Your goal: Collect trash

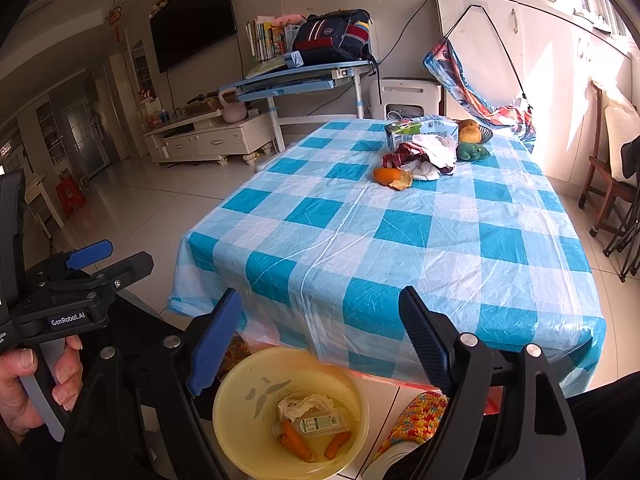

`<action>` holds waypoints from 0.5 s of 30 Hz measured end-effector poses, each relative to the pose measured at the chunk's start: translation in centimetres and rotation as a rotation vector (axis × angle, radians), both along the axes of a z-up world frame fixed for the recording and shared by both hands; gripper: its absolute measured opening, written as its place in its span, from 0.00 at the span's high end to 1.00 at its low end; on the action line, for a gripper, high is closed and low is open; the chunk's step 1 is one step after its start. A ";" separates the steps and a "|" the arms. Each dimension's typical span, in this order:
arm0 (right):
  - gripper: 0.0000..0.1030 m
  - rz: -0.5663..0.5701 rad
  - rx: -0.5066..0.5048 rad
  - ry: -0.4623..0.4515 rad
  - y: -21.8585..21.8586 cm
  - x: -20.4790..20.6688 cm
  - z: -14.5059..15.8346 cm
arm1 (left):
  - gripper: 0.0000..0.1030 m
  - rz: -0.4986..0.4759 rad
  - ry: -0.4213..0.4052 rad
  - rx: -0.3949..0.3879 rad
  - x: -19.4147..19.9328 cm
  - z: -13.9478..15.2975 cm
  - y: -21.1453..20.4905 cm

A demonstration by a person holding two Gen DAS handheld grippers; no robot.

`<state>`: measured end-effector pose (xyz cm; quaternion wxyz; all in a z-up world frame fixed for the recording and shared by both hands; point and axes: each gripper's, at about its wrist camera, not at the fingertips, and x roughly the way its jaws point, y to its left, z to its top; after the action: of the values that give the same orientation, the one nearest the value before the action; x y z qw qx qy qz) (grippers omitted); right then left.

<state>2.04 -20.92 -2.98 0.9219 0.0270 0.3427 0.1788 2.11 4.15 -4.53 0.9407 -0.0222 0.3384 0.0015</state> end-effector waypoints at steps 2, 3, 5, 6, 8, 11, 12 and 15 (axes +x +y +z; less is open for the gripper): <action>0.25 0.000 0.000 0.000 0.0 0.0 0.0 | 0.07 0.000 -0.001 0.001 0.0 0.0 0.0; 0.25 0.000 0.000 0.000 0.0 0.0 0.0 | 0.07 0.000 -0.002 0.000 0.0 0.0 0.0; 0.25 0.000 -0.001 0.000 0.1 0.0 0.0 | 0.07 0.000 -0.002 -0.001 0.0 0.0 -0.1; 0.25 0.001 -0.001 -0.001 0.0 0.0 0.1 | 0.07 0.000 -0.003 0.000 0.0 0.0 0.0; 0.25 0.000 0.000 -0.001 0.1 0.0 0.0 | 0.07 0.001 -0.002 0.000 0.0 0.0 -0.1; 0.25 0.000 -0.001 0.000 0.1 0.0 0.0 | 0.07 0.001 -0.004 0.005 0.0 0.1 -0.1; 0.25 0.000 -0.001 0.000 0.1 0.0 0.0 | 0.07 0.002 -0.005 0.007 0.0 0.1 -0.1; 0.25 0.000 -0.001 -0.001 0.1 0.0 0.0 | 0.07 0.002 -0.007 0.013 0.1 0.2 0.0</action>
<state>2.00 -20.83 -2.96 0.9220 0.0265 0.3425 0.1787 2.23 4.12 -4.38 0.9420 -0.0164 0.3352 0.0047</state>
